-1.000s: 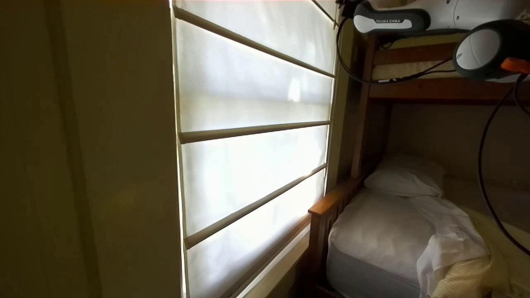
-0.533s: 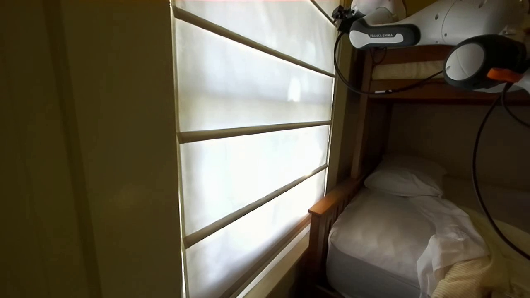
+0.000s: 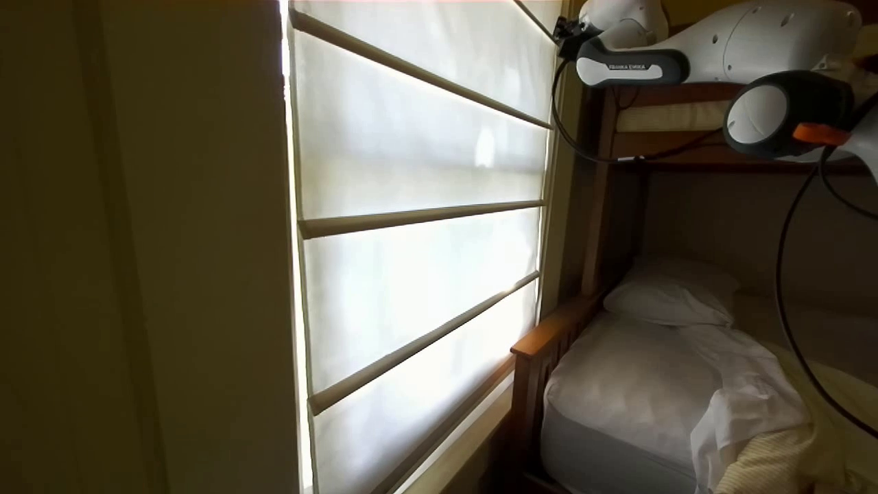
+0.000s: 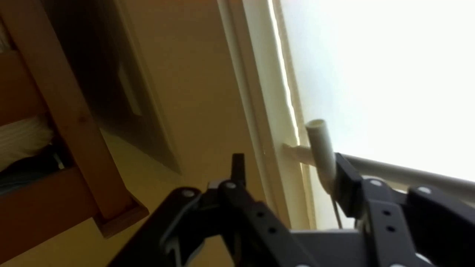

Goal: Slightly open the window blinds

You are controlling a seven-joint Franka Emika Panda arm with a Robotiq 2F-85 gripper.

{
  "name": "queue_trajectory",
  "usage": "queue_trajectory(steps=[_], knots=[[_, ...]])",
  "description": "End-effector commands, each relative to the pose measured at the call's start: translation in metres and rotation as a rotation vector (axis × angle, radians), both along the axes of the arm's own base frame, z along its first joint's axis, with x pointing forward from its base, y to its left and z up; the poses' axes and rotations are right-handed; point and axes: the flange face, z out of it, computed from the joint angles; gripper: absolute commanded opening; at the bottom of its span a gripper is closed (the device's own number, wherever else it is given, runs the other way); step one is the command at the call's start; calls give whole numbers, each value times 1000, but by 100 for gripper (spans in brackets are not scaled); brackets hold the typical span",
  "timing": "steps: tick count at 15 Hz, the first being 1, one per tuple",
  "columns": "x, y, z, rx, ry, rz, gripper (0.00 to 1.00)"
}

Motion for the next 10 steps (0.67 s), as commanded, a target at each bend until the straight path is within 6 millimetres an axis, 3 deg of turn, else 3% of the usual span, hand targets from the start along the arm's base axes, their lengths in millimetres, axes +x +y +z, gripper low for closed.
queue_trajectory(steps=[1, 5, 10], knots=[[-2, 2, 8, -97, -15, -47, 29], [-7, 7, 17, -174, 14, -93, 2], [-6, 14, 19, -171, 47, -81, 0]])
